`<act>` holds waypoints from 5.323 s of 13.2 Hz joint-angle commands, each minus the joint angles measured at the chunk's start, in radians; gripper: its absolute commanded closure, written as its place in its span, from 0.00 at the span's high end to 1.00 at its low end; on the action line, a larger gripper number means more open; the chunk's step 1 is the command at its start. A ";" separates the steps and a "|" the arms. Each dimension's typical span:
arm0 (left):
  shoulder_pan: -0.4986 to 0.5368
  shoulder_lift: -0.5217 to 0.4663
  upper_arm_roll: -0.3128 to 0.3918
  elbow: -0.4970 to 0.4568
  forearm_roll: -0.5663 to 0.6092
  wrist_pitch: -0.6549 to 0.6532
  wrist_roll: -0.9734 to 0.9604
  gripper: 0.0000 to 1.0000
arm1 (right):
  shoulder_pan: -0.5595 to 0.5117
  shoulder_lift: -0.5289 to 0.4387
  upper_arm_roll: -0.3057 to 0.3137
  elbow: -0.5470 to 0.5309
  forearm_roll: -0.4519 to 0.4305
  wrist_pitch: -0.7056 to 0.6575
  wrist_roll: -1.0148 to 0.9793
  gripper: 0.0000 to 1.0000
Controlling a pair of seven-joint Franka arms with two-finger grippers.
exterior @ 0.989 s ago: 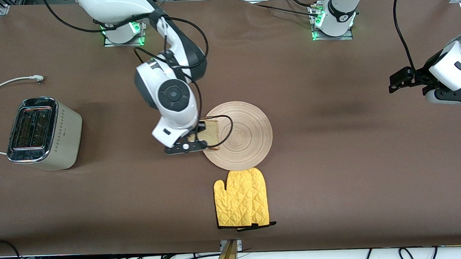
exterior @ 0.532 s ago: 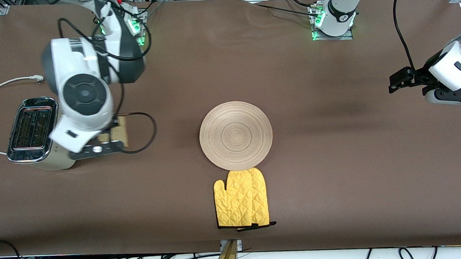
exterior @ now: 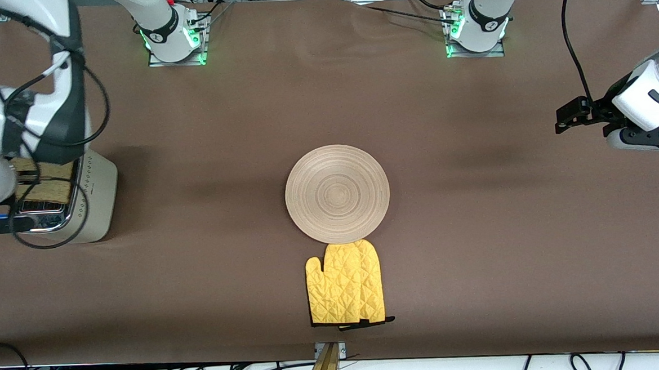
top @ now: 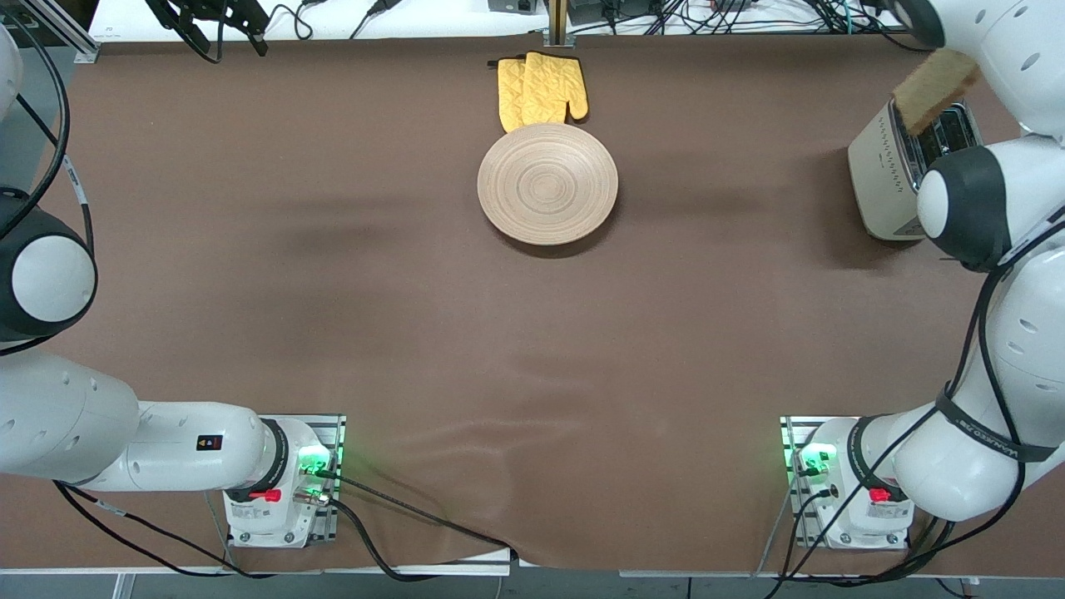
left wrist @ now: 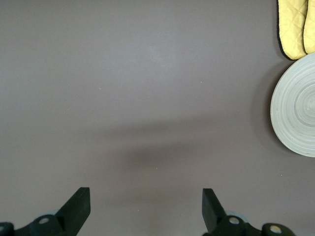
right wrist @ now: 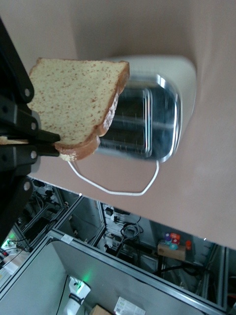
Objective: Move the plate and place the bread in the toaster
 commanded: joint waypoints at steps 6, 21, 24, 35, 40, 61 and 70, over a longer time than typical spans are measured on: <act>-0.004 0.012 -0.003 0.026 -0.012 -0.003 0.004 1.00 | -0.047 0.093 0.003 -0.042 -0.017 0.104 -0.026 0.00; -0.004 0.015 -0.003 0.026 -0.013 -0.004 0.004 1.00 | -0.033 0.106 -0.027 -0.093 -0.039 0.097 -0.081 0.00; -0.004 0.015 -0.003 0.026 -0.013 -0.004 0.004 1.00 | -0.015 0.110 -0.027 -0.090 -0.043 0.108 -0.002 0.00; -0.004 0.015 -0.003 0.026 -0.013 -0.003 0.004 1.00 | 0.056 0.168 -0.014 -0.091 -0.074 0.136 0.250 0.19; -0.002 0.024 -0.003 0.045 -0.010 -0.003 0.004 1.00 | 0.057 0.131 -0.012 -0.091 -0.019 0.111 0.142 0.99; -0.002 0.032 -0.003 0.059 -0.009 -0.004 0.004 1.00 | -0.235 -0.315 0.465 -0.152 0.357 0.223 0.057 1.00; -0.002 0.034 -0.003 0.059 -0.009 -0.004 0.004 1.00 | -0.418 -0.464 0.612 -0.358 0.356 0.211 0.049 1.00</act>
